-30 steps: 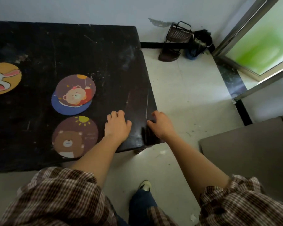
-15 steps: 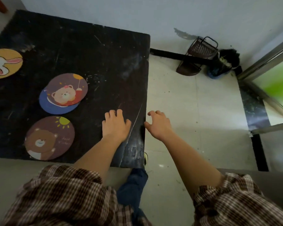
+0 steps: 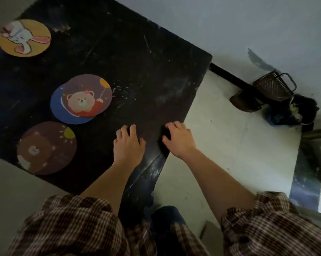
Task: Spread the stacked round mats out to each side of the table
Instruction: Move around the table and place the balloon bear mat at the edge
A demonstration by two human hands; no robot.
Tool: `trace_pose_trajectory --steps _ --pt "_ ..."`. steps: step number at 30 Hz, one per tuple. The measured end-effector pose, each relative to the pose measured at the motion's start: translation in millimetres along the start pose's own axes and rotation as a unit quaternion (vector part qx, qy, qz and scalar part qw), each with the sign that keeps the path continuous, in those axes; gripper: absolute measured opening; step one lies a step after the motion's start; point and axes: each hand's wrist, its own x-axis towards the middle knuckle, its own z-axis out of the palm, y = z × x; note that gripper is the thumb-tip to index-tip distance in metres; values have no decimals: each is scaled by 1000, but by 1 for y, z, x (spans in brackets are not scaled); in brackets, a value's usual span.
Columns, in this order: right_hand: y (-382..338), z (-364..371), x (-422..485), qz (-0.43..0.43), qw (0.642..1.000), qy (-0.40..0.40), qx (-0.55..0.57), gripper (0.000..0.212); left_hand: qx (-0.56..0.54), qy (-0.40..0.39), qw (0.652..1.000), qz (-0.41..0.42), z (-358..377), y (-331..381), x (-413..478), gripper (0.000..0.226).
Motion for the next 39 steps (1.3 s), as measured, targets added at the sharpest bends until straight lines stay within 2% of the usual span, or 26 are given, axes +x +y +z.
trace_pose_trajectory --steps 12,18,22,30,39 --pt "-19 -17 96 -196 979 -42 -44 40 -44 58 982 -173 -12 18 35 59" --pt "-19 -32 130 -287 952 -85 -61 43 -130 109 933 -319 -18 45 42 55" --pt "-27 -38 148 -330 935 -109 -69 48 -158 129 905 -374 -18 55 43 53" --pt "-71 -34 172 -320 933 -159 -42 48 -139 168 878 -425 -29 24 54 50" --pt "-124 -29 202 -240 953 -171 76 53 -157 206 874 -411 -61 -30 90 49"
